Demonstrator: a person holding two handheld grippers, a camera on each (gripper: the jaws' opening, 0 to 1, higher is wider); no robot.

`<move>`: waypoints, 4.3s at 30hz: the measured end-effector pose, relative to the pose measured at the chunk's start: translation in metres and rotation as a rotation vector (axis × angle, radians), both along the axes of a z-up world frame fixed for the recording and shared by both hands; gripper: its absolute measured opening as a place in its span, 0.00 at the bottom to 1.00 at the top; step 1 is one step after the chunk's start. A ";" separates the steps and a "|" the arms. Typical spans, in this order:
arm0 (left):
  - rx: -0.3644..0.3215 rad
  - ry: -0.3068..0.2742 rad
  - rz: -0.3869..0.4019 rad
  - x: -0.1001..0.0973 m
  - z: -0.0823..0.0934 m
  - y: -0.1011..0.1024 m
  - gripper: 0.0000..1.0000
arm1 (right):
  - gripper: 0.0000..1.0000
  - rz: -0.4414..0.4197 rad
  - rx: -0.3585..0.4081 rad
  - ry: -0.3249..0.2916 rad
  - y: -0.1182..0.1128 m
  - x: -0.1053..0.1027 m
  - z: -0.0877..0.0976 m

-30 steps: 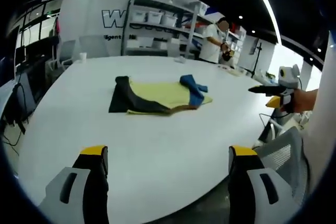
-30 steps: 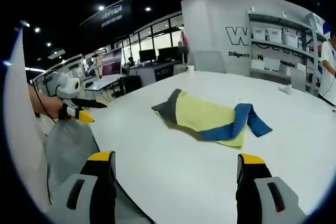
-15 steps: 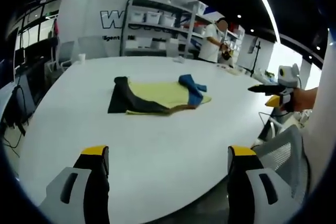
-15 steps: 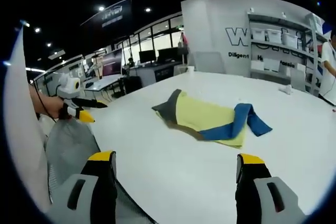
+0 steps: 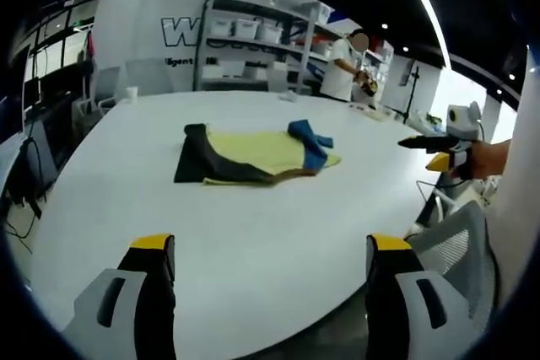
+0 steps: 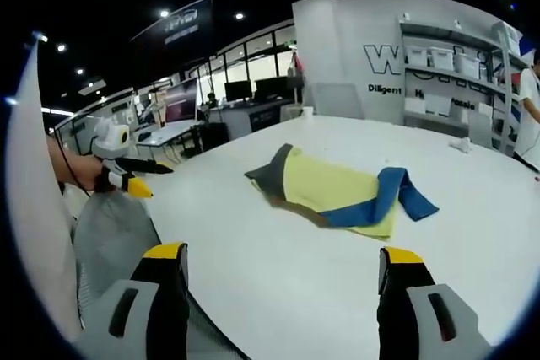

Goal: Fold the garment on the visible template until the final outline fits inside the template.

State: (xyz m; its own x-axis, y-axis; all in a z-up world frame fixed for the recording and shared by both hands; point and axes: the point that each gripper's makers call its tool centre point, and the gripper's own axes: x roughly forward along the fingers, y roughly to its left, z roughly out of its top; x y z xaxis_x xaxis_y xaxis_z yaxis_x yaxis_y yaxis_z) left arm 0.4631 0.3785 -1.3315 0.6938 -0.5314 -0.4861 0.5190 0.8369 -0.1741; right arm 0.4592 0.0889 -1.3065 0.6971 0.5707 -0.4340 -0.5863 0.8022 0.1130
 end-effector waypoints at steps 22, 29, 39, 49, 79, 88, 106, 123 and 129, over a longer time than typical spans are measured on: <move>-0.011 0.013 0.014 0.003 0.000 0.000 0.94 | 0.92 -0.004 0.009 0.008 0.000 0.002 0.001; -0.007 0.012 0.002 0.003 0.002 -0.004 0.93 | 0.92 -0.002 0.007 0.007 -0.001 0.002 0.001; -0.004 0.014 0.000 0.004 0.003 -0.004 0.92 | 0.90 0.007 0.002 0.003 -0.001 0.005 0.001; -0.003 0.007 -0.007 0.008 0.007 -0.006 0.91 | 0.89 0.018 -0.003 0.002 -0.001 0.008 0.000; -0.007 0.020 -0.024 0.033 -0.003 -0.008 0.89 | 0.80 0.036 -0.035 -0.004 -0.002 0.027 -0.007; -0.009 0.017 -0.042 0.047 -0.007 -0.012 0.88 | 0.76 0.047 -0.051 -0.003 -0.002 0.040 -0.011; 0.023 0.008 -0.112 0.084 -0.015 -0.019 0.79 | 0.60 0.093 -0.100 -0.012 -0.003 0.076 -0.022; 0.083 -0.016 -0.204 0.130 -0.027 -0.035 0.66 | 0.50 0.138 -0.152 -0.005 -0.006 0.116 -0.038; 0.100 -0.029 -0.235 0.143 -0.031 -0.038 0.58 | 0.46 0.160 -0.177 -0.002 -0.006 0.130 -0.045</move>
State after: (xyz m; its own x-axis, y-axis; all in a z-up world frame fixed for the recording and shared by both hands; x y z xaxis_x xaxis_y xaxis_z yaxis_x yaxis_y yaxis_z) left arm 0.6064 0.3407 -1.3627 0.5717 -0.6296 -0.5261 0.7047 0.7052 -0.0782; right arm 0.5889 0.0827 -1.3519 0.6048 0.5893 -0.5357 -0.7076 0.7063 -0.0220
